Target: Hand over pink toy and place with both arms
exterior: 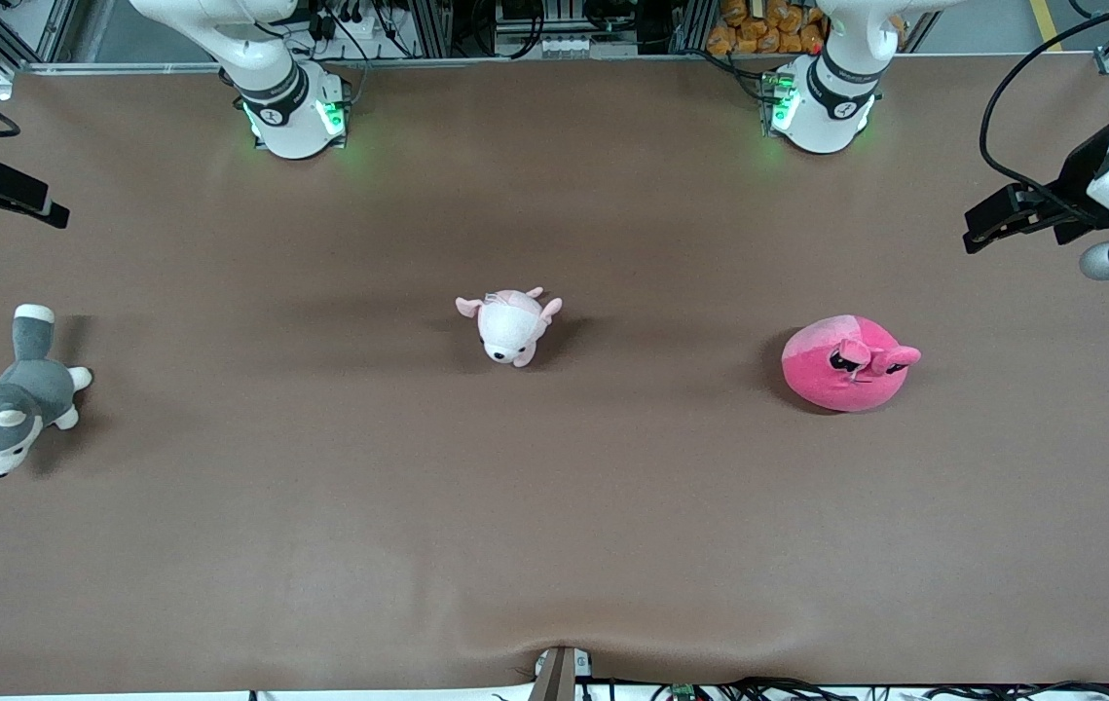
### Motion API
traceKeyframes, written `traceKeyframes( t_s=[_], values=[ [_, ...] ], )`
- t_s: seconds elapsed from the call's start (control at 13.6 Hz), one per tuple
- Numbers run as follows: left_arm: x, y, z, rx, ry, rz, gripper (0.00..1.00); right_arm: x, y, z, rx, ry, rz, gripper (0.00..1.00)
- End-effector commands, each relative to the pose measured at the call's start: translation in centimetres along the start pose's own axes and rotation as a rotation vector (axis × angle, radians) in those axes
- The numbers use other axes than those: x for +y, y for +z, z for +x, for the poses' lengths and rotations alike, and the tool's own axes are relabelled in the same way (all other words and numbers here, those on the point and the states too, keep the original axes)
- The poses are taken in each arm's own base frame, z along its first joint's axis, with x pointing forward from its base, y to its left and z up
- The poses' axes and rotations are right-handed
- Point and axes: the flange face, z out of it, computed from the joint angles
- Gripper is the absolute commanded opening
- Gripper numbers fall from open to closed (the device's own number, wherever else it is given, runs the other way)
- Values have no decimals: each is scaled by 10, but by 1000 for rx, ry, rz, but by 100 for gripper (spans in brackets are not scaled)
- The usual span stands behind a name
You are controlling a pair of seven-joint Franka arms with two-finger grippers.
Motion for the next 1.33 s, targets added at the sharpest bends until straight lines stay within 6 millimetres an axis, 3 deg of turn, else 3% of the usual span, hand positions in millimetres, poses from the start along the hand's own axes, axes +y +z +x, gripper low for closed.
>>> traceKeyframes(
  t_s=[0.0,0.59,0.88,1.25],
  values=[
    [-4,-11,-8,1,-4,-11,100,1,-8,-4,5,10,13,100],
    [-28,-9,-4,0,-49,1,100,-8,-5,-2,0,-8,10,100],
    [-26,-3,-6,-37,-64,10,100,-5,-2,0,-4,-9,-5,100],
    [-39,2,-2,-50,-218,14,100,1,3,3,-14,4,-59,100]
  ],
)
